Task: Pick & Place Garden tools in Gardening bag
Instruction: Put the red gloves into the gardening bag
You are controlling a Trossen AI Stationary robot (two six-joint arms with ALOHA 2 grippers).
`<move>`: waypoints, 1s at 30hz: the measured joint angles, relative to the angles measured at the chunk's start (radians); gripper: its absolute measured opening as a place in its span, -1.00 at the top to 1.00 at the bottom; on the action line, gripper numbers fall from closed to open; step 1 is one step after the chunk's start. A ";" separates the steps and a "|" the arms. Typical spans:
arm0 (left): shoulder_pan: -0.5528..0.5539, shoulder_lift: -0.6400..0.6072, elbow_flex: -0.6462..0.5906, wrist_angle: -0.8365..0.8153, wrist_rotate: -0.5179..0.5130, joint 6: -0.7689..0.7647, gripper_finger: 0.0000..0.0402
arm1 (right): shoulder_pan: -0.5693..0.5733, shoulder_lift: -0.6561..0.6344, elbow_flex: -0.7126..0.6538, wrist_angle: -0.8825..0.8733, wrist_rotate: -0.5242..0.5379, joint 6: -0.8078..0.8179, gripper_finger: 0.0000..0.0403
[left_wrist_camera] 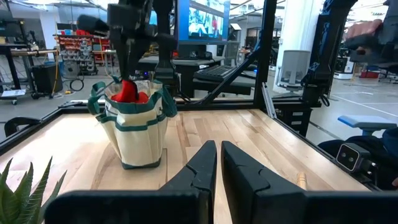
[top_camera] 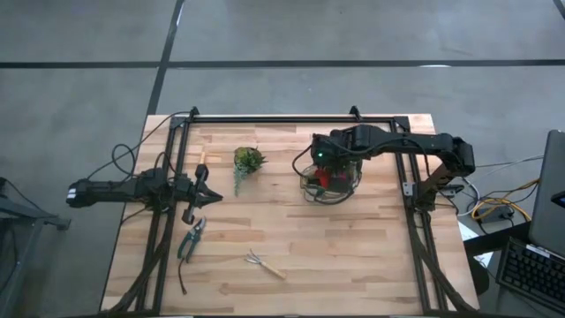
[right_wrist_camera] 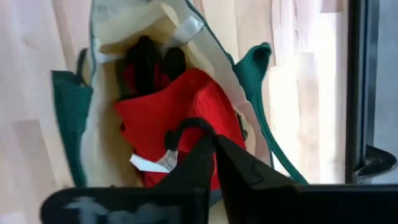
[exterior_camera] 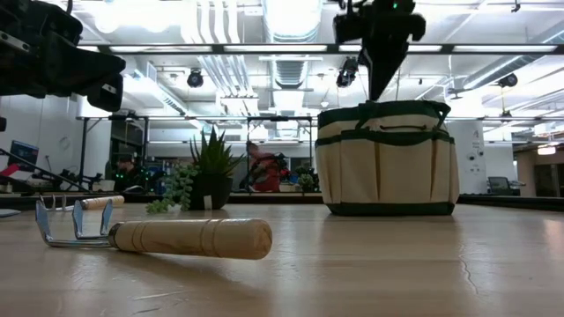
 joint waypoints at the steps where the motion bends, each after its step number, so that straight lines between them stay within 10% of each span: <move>1: 0.000 0.000 0.000 0.000 0.000 0.000 0.86 | -0.002 0.009 -0.006 0.008 0.000 -0.003 0.94; 30: 0.000 0.000 0.000 0.000 0.000 0.000 0.86 | -0.014 0.103 -0.022 -0.042 -0.071 -0.006 0.96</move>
